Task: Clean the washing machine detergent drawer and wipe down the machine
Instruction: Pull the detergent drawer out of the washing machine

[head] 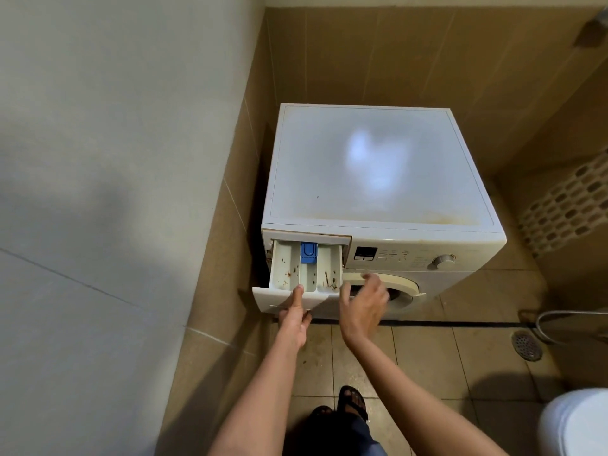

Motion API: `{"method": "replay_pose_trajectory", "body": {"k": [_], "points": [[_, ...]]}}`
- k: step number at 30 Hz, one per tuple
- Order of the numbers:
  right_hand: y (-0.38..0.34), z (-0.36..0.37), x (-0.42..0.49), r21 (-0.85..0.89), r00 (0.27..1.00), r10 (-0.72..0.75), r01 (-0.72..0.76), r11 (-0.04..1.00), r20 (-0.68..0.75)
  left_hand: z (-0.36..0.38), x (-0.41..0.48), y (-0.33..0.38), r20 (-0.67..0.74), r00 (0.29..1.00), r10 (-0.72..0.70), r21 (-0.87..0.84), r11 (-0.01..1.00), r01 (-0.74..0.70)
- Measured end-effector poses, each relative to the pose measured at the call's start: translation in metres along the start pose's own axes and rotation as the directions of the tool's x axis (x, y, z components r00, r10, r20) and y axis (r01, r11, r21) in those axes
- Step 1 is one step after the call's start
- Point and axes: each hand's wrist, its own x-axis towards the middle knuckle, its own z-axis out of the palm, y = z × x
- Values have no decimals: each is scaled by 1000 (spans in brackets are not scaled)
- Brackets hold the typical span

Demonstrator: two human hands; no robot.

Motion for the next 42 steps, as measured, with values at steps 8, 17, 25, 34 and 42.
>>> {"method": "replay_pose_trajectory", "body": {"k": [8,17,25,34,42], "points": [[-34,47,62,-234,703,-325,574,785,633,-4,10,-2,32,999,8,14,1000,-9],[-34,70,75,-320,626,-243,648,691,741,-9,15,-2,35,999,-5,-10,1000,5],[-44,73,67,-411,675,-289,675,613,679,-6,11,-1,10,1000,12,7,1000,-12],[-44,75,61,-427,724,-288,629,650,627,1,2,-1,-14,1000,8,-11,1000,-8],[-46,74,58,-458,741,-276,617,640,612,4,2,-4,-43,999,12,0,1000,-12]]}}
